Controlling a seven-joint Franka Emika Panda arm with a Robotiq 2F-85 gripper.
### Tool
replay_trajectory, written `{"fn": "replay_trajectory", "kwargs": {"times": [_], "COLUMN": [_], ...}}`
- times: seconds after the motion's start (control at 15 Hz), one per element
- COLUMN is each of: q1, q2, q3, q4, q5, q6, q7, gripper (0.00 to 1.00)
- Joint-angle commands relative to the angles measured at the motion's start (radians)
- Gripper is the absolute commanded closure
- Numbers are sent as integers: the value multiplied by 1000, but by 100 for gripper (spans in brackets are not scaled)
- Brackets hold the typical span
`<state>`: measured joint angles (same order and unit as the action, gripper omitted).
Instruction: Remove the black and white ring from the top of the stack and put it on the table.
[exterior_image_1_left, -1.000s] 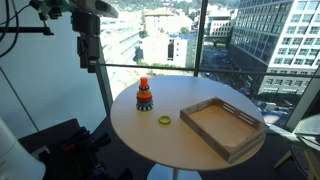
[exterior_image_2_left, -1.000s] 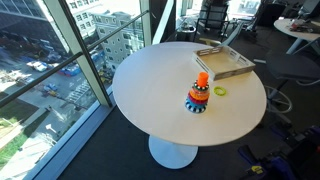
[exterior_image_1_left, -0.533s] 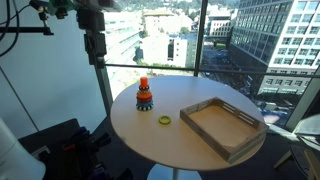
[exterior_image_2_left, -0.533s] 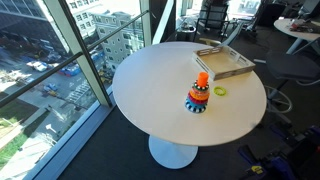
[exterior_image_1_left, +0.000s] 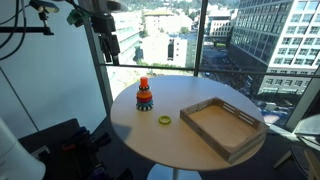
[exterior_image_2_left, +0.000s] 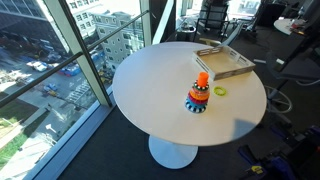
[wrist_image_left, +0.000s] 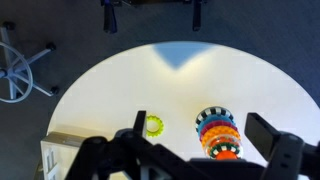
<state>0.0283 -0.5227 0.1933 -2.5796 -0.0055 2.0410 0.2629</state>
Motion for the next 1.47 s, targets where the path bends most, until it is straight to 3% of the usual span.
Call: {"fn": "replay_trajectory", "kwargs": {"times": [0.0, 0.2, 0.67, 0.73, 1.4], "q1": [6, 9, 17, 24, 39], "q2": [108, 190, 352, 305, 343], "q3": [19, 18, -9, -9, -13], "q4": [56, 90, 196, 147, 147], "q5": [-23, -46, -92, -76, -60], "q6": [88, 154, 178, 179, 228], "q7": [52, 24, -41, -13, -21], "gripper": [0, 0, 0, 0, 0]}}
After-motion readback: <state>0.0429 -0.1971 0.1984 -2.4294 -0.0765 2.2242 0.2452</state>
